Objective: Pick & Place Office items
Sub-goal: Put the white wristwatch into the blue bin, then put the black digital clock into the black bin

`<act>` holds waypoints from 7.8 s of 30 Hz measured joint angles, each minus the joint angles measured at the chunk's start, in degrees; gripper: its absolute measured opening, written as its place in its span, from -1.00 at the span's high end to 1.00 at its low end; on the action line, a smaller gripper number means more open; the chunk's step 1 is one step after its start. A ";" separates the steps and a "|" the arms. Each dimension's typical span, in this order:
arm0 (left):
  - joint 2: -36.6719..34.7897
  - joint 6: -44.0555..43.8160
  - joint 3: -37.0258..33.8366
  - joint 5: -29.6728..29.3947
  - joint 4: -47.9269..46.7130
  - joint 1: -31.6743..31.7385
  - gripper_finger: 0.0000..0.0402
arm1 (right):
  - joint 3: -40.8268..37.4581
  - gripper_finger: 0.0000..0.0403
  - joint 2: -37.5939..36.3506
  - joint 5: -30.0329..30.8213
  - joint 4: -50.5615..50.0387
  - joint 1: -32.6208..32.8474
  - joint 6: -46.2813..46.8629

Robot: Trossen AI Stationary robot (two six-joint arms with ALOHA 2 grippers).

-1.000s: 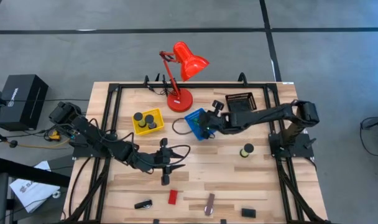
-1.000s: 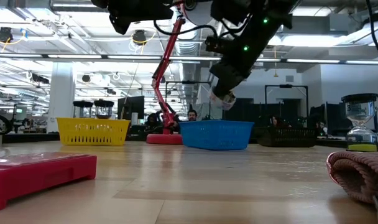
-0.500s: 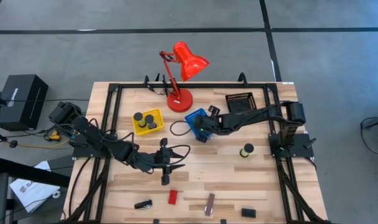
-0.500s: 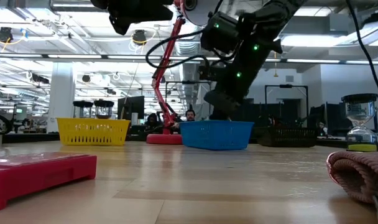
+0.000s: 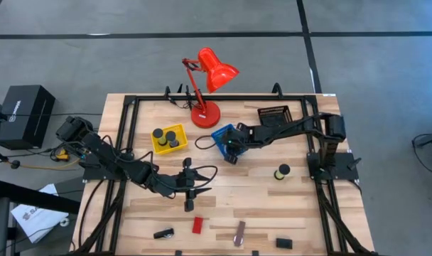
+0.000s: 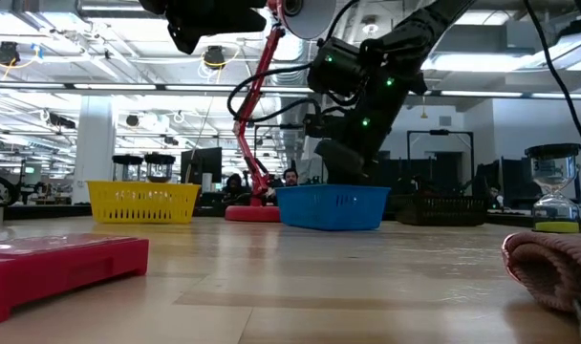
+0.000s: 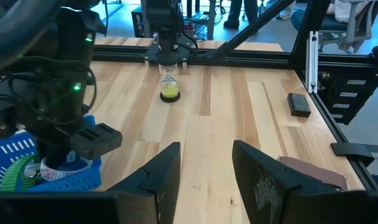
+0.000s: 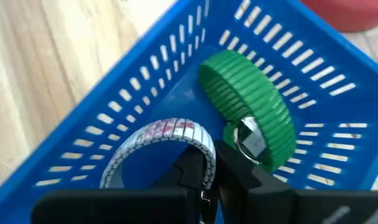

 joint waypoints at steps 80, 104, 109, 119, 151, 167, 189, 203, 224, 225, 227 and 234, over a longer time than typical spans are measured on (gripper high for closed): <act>0.00 -2.62 -0.04 0.01 -0.01 -0.15 0.30 | 18.73 0.41 -9.01 -1.03 -44.21 19.58 -7.50; 0.00 -4.04 -2.25 0.01 1.54 0.06 0.30 | -24.16 0.41 -40.60 -3.57 11.81 32.10 -3.01; 0.00 -4.01 -2.25 0.01 1.79 0.60 0.30 | -25.09 0.41 -36.34 -3.61 16.36 34.11 -4.80; 0.00 -4.06 -2.25 -0.01 2.90 2.93 0.30 | -22.70 0.41 -23.88 -3.51 35.25 30.13 -21.93; 0.00 -4.07 -2.25 0.01 3.03 2.82 0.30 | -12.55 -0.09 -21.59 -5.53 -2.27 42.34 12.43; 0.00 -3.60 -2.25 0.01 3.18 4.09 0.30 | -12.55 0.09 -21.59 -9.79 0.61 59.20 47.82; 0.00 1.51 -2.25 0.01 4.36 7.32 0.30 | -12.59 0.07 -17.52 -6.90 -0.86 64.27 58.42; 0.00 1.49 -2.27 0.01 4.58 7.34 0.30 | -12.57 -0.15 -8.44 -12.74 3.70 63.93 62.72; 0.00 1.66 -2.27 0.01 4.86 7.54 0.30 | -2.94 -0.01 -0.15 -10.83 -9.40 66.97 50.17; 0.00 1.63 -2.27 0.01 4.89 7.54 0.30 | -1.82 0.02 0.24 -10.71 -10.12 66.89 49.36; 0.00 1.53 -2.27 0.01 4.92 7.54 0.30 | 0.21 0.07 1.48 -10.12 -12.02 66.41 49.24; 0.00 1.51 -2.27 0.01 4.95 7.49 0.30 | 3.98 0.20 4.13 -8.99 -17.18 66.25 49.47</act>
